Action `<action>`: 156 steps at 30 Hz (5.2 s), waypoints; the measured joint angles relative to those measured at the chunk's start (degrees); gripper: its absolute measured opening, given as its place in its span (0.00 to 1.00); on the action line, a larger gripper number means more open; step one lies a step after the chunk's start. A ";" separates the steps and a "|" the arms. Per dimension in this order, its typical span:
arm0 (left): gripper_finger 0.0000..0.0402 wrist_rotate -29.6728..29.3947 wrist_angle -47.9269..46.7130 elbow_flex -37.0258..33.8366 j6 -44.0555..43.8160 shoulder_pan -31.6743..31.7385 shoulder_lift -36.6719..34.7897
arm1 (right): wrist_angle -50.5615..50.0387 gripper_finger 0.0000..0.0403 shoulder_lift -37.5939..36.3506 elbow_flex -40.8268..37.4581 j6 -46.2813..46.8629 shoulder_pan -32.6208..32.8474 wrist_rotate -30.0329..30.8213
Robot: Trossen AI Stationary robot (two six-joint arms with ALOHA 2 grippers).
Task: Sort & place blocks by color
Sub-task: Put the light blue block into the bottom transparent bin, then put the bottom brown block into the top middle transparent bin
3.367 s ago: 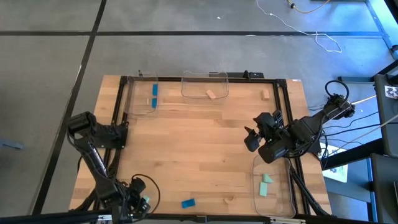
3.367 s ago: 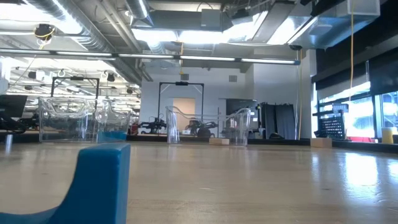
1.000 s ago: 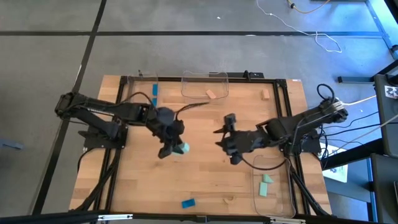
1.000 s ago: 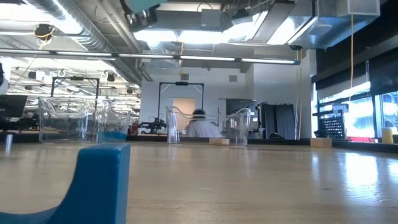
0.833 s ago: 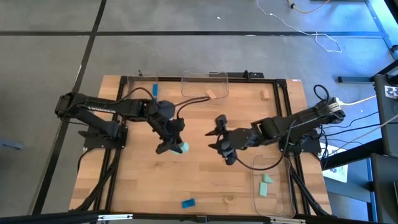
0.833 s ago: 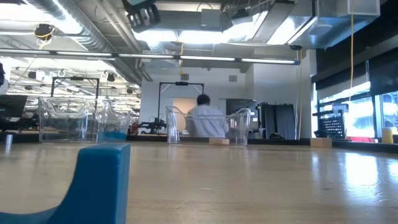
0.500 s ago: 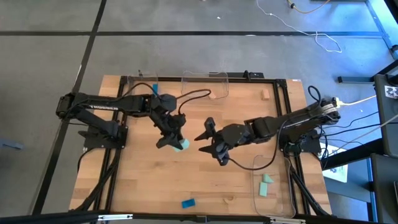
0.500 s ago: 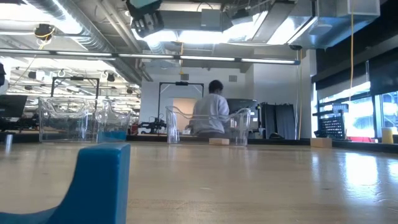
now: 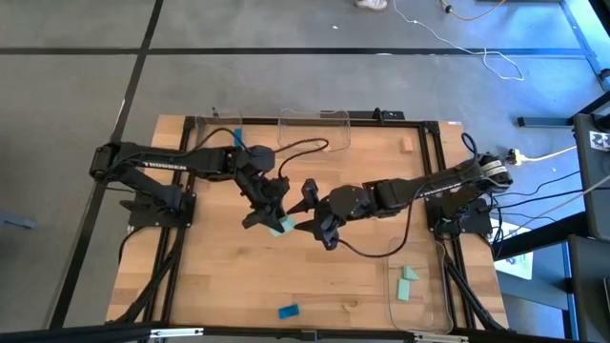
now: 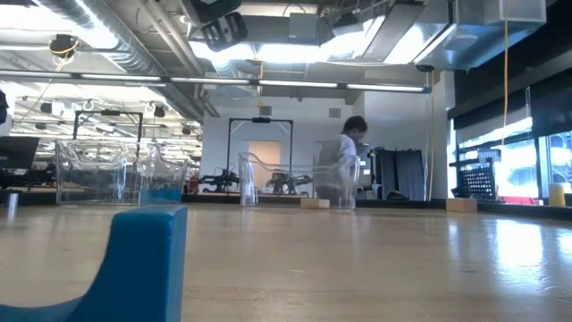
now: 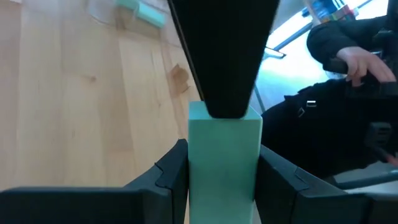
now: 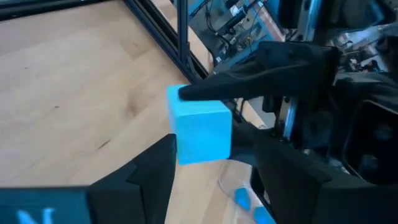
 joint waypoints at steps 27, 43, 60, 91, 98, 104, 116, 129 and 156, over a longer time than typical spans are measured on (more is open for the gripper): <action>0.31 -0.61 2.79 -0.02 0.18 0.31 0.55 | 4.88 0.41 4.35 0.09 -1.48 -1.30 -5.40; 0.39 -0.25 2.15 -0.02 0.35 2.09 0.52 | 4.60 0.33 4.35 0.07 -1.10 -1.32 -4.31; 0.48 -5.86 -9.34 0.07 13.51 9.13 -0.15 | -4.01 0.33 2.34 -0.12 18.15 -1.30 8.58; 0.48 -11.90 -17.28 -0.02 28.10 10.78 -0.57 | -80.83 0.33 -7.87 9.22 118.28 6.83 -18.50; 0.48 -11.87 -17.28 -0.02 28.12 10.78 -0.57 | -76.24 0.33 -7.89 -6.77 119.12 11.94 -30.23; 0.48 -11.87 -17.28 -0.02 26.90 10.78 -0.55 | -63.56 0.33 -7.87 -18.07 118.79 14.09 -35.76; 0.48 -11.87 -17.26 -0.02 23.58 10.78 -0.55 | -55.36 0.33 -7.87 -27.49 117.17 14.74 -36.59; 0.48 -11.87 -17.26 -0.02 23.40 10.78 -0.55 | -55.31 0.52 -7.87 -27.49 117.62 14.74 -34.46; 0.48 -11.40 -22.45 -0.02 26.91 10.78 -0.53 | -36.88 0.53 -6.15 3.24 109.45 24.97 -5.52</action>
